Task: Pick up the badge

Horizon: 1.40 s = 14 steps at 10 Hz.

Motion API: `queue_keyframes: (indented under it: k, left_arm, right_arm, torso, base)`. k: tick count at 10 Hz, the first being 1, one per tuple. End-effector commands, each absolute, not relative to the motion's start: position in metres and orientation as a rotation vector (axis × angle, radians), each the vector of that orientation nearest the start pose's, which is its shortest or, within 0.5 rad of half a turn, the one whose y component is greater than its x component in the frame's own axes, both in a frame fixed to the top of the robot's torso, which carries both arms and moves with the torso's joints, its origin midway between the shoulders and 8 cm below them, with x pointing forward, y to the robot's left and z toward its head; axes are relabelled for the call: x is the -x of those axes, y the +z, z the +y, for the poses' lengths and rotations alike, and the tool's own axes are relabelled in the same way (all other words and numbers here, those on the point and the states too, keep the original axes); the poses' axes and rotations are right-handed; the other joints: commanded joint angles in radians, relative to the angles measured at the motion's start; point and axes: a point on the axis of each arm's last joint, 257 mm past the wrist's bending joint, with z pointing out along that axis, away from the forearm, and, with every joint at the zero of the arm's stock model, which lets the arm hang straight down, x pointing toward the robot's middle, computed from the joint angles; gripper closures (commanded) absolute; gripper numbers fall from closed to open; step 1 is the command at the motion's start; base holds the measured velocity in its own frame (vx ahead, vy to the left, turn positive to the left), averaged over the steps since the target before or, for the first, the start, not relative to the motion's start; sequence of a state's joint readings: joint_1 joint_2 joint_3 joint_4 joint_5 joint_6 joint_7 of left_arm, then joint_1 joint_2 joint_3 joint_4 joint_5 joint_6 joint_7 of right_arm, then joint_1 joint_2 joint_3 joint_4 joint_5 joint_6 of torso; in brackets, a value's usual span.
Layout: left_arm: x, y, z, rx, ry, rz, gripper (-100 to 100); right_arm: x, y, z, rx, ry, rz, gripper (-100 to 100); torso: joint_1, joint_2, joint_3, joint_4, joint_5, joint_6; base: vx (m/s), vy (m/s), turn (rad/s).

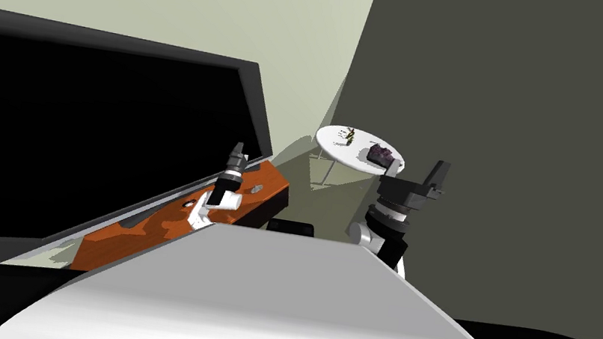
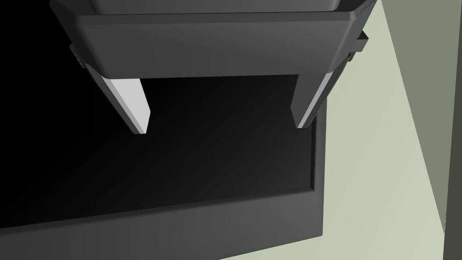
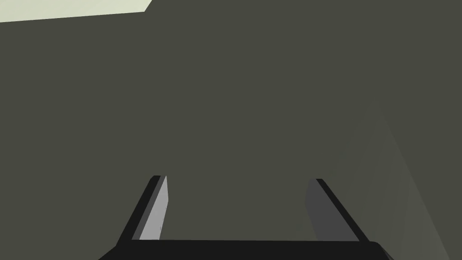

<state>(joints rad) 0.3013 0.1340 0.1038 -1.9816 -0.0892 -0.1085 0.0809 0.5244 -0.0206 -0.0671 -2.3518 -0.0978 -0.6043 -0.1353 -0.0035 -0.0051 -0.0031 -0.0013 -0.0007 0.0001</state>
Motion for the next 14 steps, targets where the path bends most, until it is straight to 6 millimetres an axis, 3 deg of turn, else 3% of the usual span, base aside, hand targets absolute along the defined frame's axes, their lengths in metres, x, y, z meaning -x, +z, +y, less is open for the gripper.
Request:
queue_keyframes:
  k: [1, 8, 14]
  left_arm:
    - [-0.454, -0.132, 0.336, 0.99, -1.055, 1.051, -100]
    - [-0.483, -0.201, 0.371, 1.216, -0.96, 1.141, -100]
    - [-0.487, -0.267, 0.405, 1.446, -0.853, 1.203, -100]
  right_arm:
    - [-0.302, 0.068, -0.304, -0.602, 1.451, 0.43, 0]
    - [-0.302, 0.068, -0.304, -0.602, 1.451, 0.43, 0]
    - [-0.302, 0.068, -0.304, -0.602, 1.451, 0.43, 0]
  torso:
    - [0.0, 0.0, 0.0, 0.0, 0.0, 0.0]
    - [0.0, 0.002, 0.001, 0.0, 0.0, 0.0]
    - [0.001, 0.002, 0.001, 0.0, 0.0, 0.0]
  base:
    - [0.054, -0.041, -0.023]
    - [0.057, -0.048, -0.027]
    - [0.059, -0.042, -0.032]
